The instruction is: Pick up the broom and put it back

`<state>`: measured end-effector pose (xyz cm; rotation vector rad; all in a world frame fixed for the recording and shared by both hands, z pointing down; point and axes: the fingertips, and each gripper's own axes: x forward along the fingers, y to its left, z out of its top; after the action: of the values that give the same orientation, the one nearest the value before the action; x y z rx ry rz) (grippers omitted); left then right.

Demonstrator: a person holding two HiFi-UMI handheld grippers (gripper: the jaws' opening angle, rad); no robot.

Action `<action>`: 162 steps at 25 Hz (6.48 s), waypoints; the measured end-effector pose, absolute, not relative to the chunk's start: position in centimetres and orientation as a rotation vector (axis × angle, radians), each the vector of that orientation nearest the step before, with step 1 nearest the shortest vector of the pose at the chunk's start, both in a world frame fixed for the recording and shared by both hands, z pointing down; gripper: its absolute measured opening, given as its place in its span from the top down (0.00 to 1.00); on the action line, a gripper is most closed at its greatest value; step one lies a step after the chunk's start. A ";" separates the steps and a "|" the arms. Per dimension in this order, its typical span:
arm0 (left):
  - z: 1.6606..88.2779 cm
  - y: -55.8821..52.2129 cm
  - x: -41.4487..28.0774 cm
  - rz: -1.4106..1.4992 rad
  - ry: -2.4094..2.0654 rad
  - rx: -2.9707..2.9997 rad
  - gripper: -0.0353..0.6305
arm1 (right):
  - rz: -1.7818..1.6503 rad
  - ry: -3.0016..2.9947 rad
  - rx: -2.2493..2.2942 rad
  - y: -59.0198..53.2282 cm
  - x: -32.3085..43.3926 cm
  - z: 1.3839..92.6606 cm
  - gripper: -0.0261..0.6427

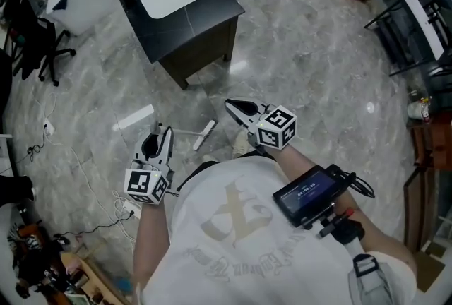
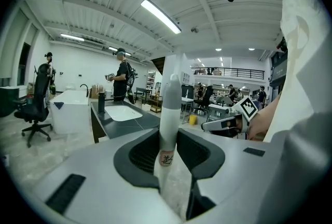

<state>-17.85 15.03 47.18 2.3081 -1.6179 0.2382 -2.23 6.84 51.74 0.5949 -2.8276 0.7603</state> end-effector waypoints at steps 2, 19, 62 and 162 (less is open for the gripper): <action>47.3 15.8 -18.4 0.229 -1.622 2.302 0.78 | 0.753 -2.826 0.581 7.5 -3.0 51.8 0.94; 48.6 20.4 -22.1 0.154 -1.582 2.319 0.78 | 0.677 -2.796 0.613 11.7 -6.8 51.8 0.94; 52.6 1.6 -20.3 0.291 -1.360 2.302 0.77 | 0.879 -2.746 0.689 -6.6 -5.1 55.6 0.94; 59.5 -18.3 -24.2 0.523 -1.550 2.029 0.84 | 1.146 -2.642 0.696 -19.2 1.3 61.7 0.94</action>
<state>-24.23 -18.35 59.45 2.0290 -1.5501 0.5225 1.34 -19.19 61.69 0.6964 -2.6416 1.1462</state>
